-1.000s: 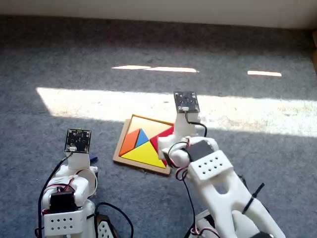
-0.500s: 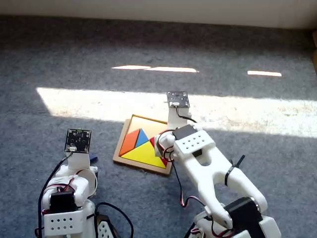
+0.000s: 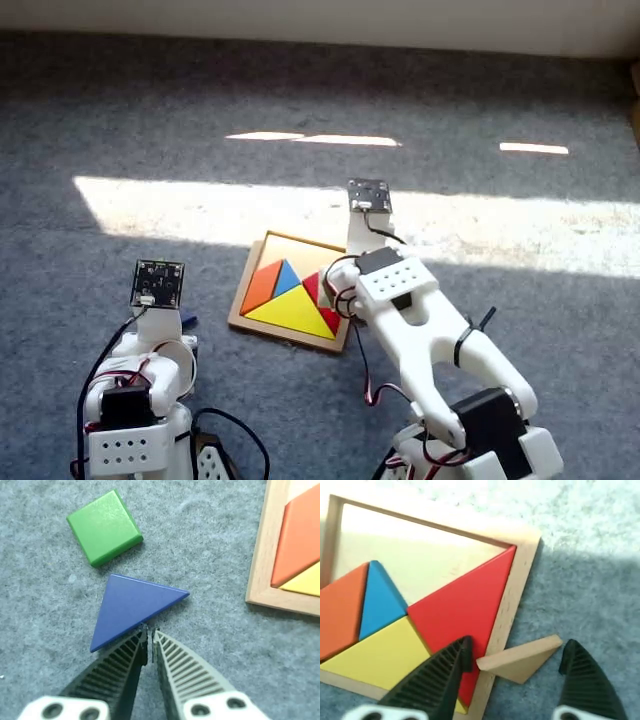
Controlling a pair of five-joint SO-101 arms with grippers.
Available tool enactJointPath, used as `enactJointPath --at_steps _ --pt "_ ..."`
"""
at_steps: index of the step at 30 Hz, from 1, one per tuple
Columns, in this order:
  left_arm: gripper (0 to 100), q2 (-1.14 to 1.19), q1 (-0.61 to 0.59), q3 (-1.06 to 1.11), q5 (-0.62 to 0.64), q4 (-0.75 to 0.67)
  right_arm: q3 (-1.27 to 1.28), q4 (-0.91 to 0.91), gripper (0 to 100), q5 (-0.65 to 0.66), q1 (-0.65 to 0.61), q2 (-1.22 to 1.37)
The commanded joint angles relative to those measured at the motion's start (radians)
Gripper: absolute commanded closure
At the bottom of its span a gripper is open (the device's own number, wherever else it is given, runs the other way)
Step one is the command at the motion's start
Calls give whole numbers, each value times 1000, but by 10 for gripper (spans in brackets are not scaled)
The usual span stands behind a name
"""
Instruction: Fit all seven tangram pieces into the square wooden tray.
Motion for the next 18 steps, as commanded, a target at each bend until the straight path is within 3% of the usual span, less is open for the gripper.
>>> enactJointPath --at_steps 1,5,18 --pt "957 -41 -13 19 -6 8 -36 -16 762 -5 15 -8" --pt "957 -41 -13 19 -6 8 -36 -15 813 -3 15 -8" --pt "957 -41 -13 19 -6 8 24 42 814 -3 15 -147"
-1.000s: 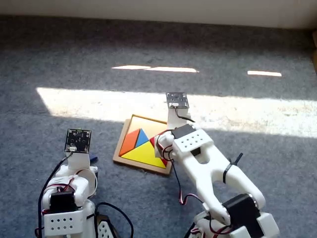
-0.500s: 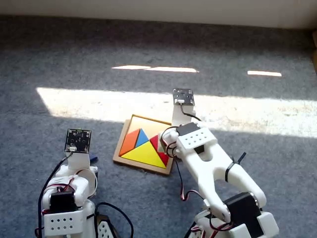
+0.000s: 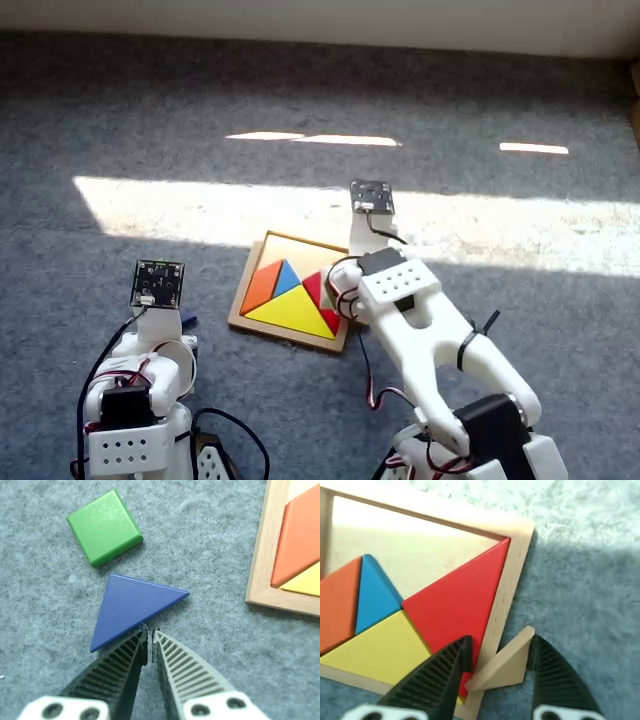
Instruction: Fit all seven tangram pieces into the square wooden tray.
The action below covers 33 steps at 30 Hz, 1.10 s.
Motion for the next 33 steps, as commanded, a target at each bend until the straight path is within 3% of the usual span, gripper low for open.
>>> enactJointPath --at_steps 1,8,16,33 --pt "957 -41 -13 19 -6 8 19 8 814 -3 12 -133" --pt "957 -41 -13 19 -6 8 101 10 813 -3 -22 -280" --pt "957 -41 -13 19 -6 8 119 10 711 -8 -73 -179" --pt "957 -41 -13 19 -6 8 127 -47 717 -3 -73 -22"
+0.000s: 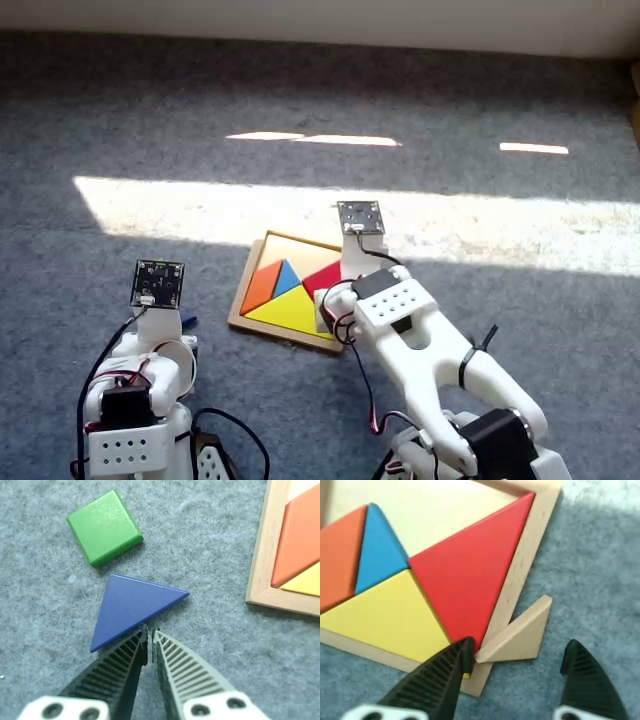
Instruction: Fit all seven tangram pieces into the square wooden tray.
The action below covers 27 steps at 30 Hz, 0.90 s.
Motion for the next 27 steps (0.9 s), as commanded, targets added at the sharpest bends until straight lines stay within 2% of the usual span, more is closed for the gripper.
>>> enactJointPath --at_steps 1,7,21,27 --pt "957 -41 -13 19 -6 8 4 -24 728 -2 -7 19" --pt "957 -41 -13 19 -6 8 -1 -24 825 86 -2 19" --pt "957 -41 -13 19 -6 8 4 -18 834 97 -1 18" --pt "957 -41 -13 19 -6 8 5 -18 930 112 53 18"
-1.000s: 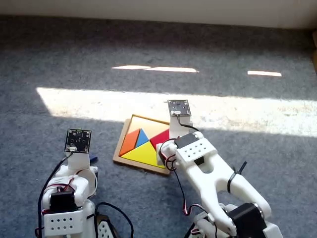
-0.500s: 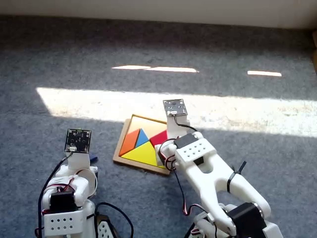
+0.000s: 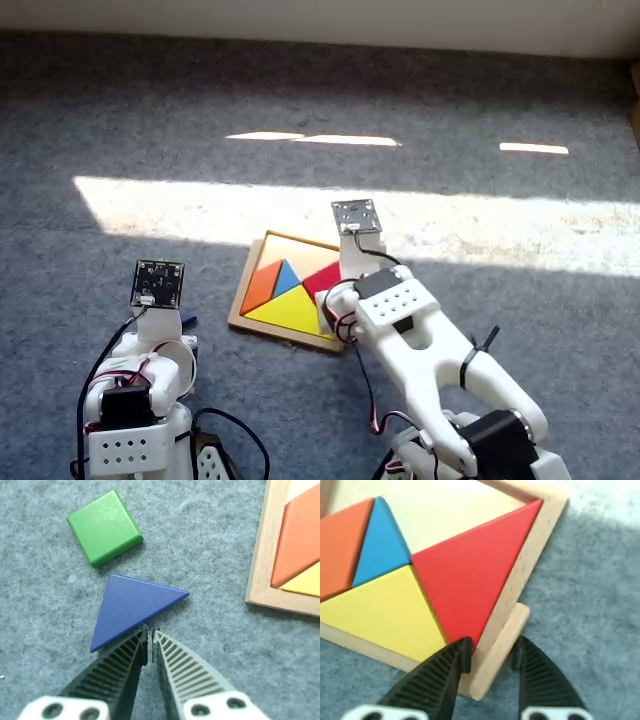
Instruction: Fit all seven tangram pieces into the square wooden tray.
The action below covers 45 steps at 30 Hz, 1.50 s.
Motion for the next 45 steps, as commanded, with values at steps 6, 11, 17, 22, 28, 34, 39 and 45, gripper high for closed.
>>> enactJointPath --at_steps 6,11,17,22,28,34,39,45 --pt "957 -41 -13 19 -6 8 5 -12 967 107 87 16" --pt "957 -41 -13 19 -6 8 2 4 994 109 104 16" --pt "957 -41 -13 19 -6 8 -42 151 994 172 199 1" --pt "957 -41 -13 19 -6 8 -73 205 994 189 202 -110" --pt "957 -41 -13 19 -6 8 -81 216 994 193 202 -223" --pt "957 -41 -13 19 -6 8 -199 214 994 193 174 -228" --pt "957 -41 -13 19 -6 8 -371 216 994 189 110 -130" --pt "957 -41 -13 19 -6 8 -573 213 994 193 -5 119"
